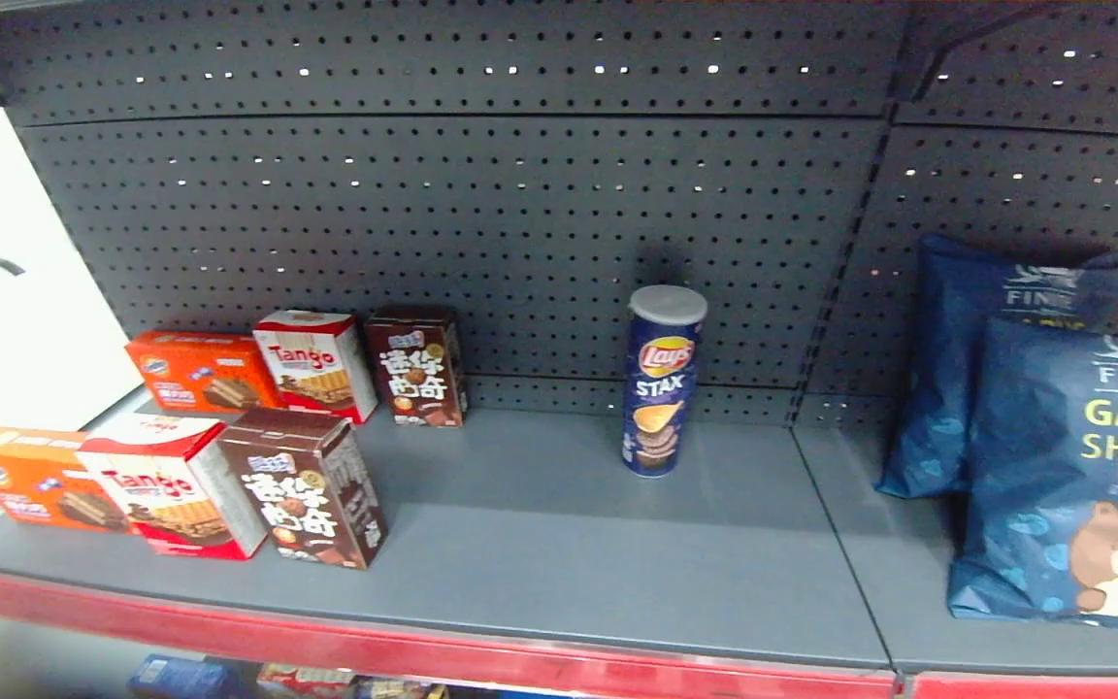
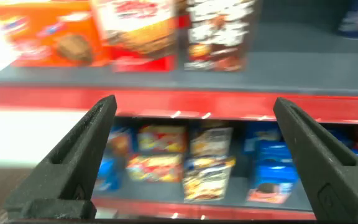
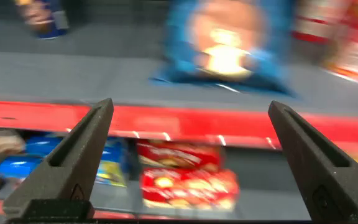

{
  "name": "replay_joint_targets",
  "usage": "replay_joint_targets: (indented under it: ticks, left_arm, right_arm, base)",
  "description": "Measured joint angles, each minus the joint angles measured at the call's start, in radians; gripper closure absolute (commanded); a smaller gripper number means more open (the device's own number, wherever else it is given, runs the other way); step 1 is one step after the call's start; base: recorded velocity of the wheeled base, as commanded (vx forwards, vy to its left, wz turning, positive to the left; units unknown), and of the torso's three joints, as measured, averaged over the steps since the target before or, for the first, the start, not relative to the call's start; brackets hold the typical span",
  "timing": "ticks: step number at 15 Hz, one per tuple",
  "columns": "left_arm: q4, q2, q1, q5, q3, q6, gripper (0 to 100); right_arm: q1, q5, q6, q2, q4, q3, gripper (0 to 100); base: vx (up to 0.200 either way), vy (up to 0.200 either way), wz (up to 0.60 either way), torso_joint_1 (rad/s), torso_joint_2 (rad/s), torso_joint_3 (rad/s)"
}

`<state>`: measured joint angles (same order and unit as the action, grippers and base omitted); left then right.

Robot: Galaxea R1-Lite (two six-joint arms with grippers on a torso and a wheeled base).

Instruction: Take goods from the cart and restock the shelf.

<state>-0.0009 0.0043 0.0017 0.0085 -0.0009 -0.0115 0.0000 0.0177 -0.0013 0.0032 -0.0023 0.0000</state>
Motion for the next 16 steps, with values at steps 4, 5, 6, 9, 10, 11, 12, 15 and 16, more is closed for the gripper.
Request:
replay_joint_targets:
  ticks: [4,5,6,9,10,11,12,15,16]
  left_arm:
    - [0.000,0.000,0.000,0.000,0.001,-0.002,0]
    - [0.000,0.000,0.000,0.000,0.001,-0.002,0]
    - [0.000,0.000,0.000,0.000,0.001,-0.002,0]
    - [0.000,0.000,0.000,0.000,0.001,-0.002,0]
    - [0.000,0.000,-0.001,0.000,0.001,-0.002,0]
    - [0.000,0.000,-0.001,0.000,0.001,-0.002,0]
    - [0.000,0.000,-0.001,0.000,0.001,-0.002,0]
    - [0.000,0.000,0.000,0.000,0.001,-0.002,0]
    - [0.000,0.000,0.000,0.000,0.001,-0.001,0]
  right_arm:
    - [0.000,0.000,0.000,0.000,0.000,0.000,0]
    - [0.000,0.000,0.000,0.000,0.000,0.000,0]
    - [0.000,0.000,0.000,0.000,0.000,0.000,0]
    - [0.000,0.000,0.000,0.000,0.000,0.000,0]
    - [0.000,0.000,0.000,0.000,0.000,0.000,0]
    - [0.000,0.000,0.000,0.000,0.000,0.000,0]
    - [0.000,0.000,0.000,0.000,0.000,0.000,0]
    - [0.000,0.000,0.000,0.000,0.000,0.000,0]
    - [0.000,0.000,0.000,0.000,0.000,0.000,0]
  base:
    - [0.000,0.000,0.60,0.001,0.00,0.005]
    - [0.000,0.000,0.60,0.002,0.00,0.007]
    - [0.000,0.000,0.60,-0.002,0.00,0.002]
    - [0.000,0.000,0.60,0.002,0.00,0.002]
    - [0.000,0.000,0.60,0.002,0.00,0.002]
    - [0.000,0.000,0.60,0.002,0.01,0.002]
    - [0.000,0.000,0.60,-0.002,0.00,-0.002]
    - [0.000,0.000,0.60,0.004,0.01,0.002]
    - [0.000,0.000,0.60,0.002,0.00,0.002]
